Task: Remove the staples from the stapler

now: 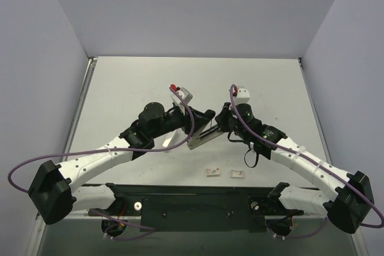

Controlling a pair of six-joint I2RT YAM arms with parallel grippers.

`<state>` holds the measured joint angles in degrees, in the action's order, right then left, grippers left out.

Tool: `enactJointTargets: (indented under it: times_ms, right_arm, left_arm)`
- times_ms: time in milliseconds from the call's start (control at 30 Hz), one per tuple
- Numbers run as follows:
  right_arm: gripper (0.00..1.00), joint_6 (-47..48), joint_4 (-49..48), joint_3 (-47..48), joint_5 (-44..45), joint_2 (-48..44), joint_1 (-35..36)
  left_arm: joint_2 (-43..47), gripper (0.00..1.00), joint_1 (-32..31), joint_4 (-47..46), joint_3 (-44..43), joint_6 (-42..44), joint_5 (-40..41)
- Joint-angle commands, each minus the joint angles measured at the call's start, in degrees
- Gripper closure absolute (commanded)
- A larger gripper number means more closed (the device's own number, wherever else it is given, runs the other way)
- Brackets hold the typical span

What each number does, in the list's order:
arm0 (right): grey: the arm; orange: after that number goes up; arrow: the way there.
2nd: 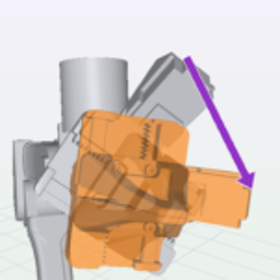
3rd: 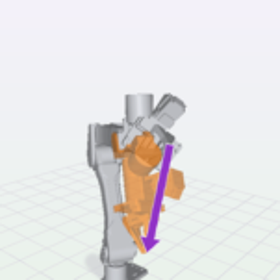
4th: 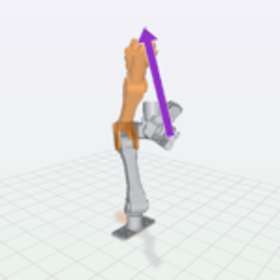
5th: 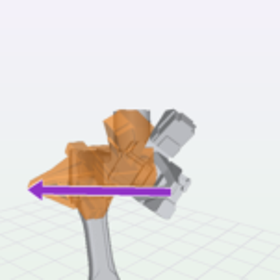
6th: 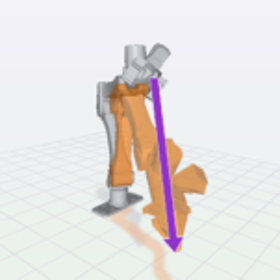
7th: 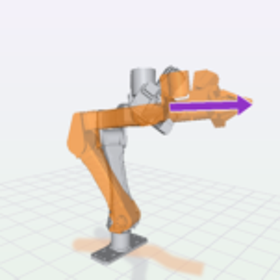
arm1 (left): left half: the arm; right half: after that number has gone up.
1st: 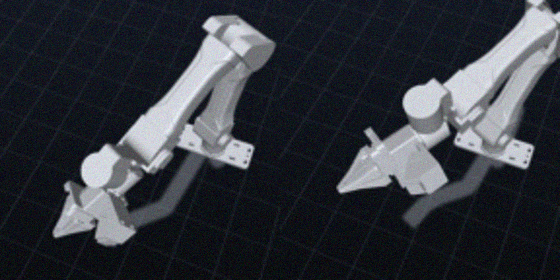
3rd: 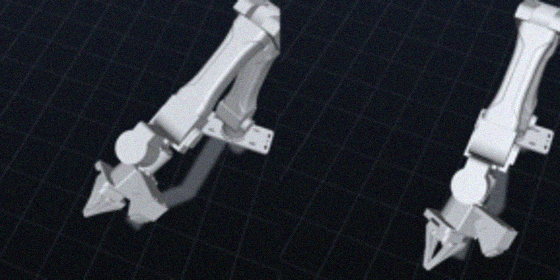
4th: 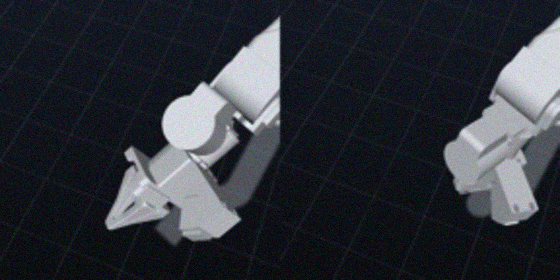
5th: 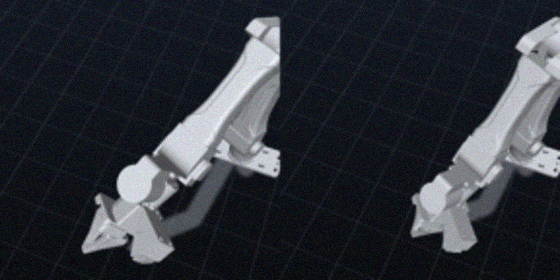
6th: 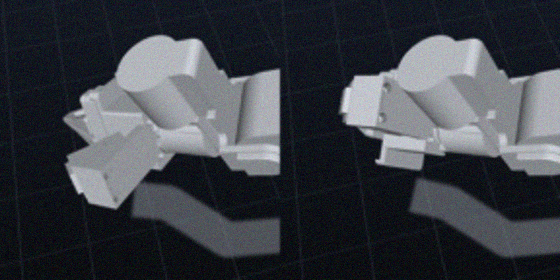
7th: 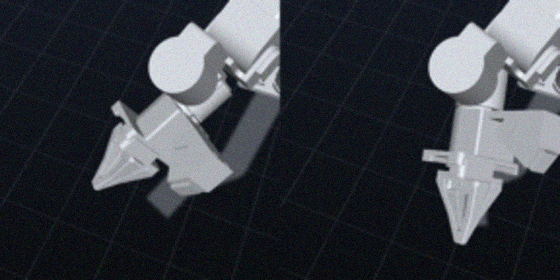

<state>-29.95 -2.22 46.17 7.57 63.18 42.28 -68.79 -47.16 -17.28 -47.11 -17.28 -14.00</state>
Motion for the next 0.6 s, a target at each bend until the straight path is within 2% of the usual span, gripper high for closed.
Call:
enactJointTargets:
  times_ms: [0,567]
  right_arm:
    - [1.0,0.4,-2.3,-2.3,-0.1,0.6,0.0]
    - [1.0,0.8,-15.4,-10.4,-4.5,5.0,1.6]
  left_arm:
    - [0.1,1.0,0.0,-13.5,-3.2,-2.1,3.1]
    - [-4.2,1.0,0.0,-22.5,-3.5,-4.6,8.0]
